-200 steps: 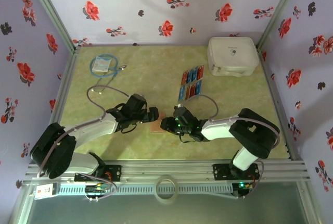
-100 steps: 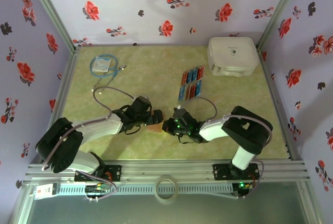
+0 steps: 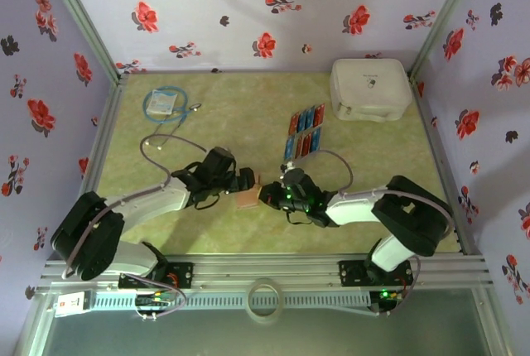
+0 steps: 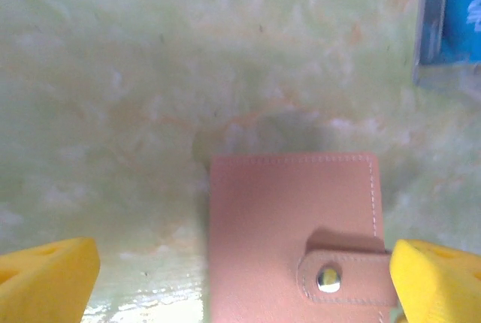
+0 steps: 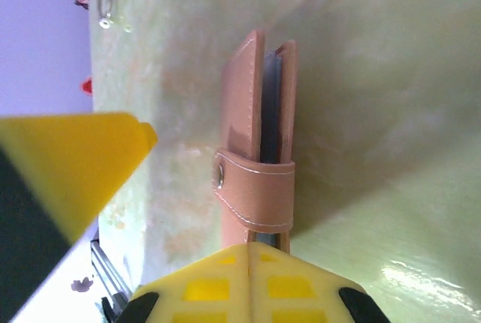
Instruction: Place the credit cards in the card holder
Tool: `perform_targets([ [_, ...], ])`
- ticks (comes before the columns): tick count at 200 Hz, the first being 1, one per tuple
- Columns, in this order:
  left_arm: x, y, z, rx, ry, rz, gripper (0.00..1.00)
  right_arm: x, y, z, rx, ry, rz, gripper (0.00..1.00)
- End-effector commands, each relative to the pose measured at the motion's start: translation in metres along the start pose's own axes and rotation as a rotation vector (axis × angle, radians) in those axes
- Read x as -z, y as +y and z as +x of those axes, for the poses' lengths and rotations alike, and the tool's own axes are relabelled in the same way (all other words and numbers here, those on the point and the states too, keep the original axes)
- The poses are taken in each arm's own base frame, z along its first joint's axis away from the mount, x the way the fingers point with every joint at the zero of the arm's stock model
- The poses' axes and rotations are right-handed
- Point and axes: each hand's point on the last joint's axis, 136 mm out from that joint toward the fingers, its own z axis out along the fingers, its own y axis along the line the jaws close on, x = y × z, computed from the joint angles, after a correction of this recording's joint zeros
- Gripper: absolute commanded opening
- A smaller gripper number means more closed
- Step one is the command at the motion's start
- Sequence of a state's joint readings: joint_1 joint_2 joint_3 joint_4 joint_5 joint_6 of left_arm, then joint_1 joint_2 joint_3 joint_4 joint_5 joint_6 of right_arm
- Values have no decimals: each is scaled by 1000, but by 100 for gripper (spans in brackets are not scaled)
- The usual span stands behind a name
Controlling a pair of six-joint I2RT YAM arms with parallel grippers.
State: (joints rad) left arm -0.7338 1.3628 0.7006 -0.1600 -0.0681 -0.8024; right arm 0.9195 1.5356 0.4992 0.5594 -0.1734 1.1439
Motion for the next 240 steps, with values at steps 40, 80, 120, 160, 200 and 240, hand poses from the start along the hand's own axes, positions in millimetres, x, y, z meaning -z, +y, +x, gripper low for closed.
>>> perform_targets([
  [40,18,6,-24,2,-44,-5,100,12,2,-7,57,-6,37,0],
  [80,16,7,-24,4,-41,1,100,9,-7,-6,59,1,76,0],
  [120,10,0,-20,19,-24,42,100,5,-27,-1,49,23,133,21],
  [160,0,-11,-15,43,8,99,100,3,-39,4,37,34,156,33],
  [200,-10,-23,-8,41,30,123,100,-1,-41,6,29,39,147,33],
  [240,-19,-31,2,33,53,131,100,-5,-36,6,21,45,118,31],
])
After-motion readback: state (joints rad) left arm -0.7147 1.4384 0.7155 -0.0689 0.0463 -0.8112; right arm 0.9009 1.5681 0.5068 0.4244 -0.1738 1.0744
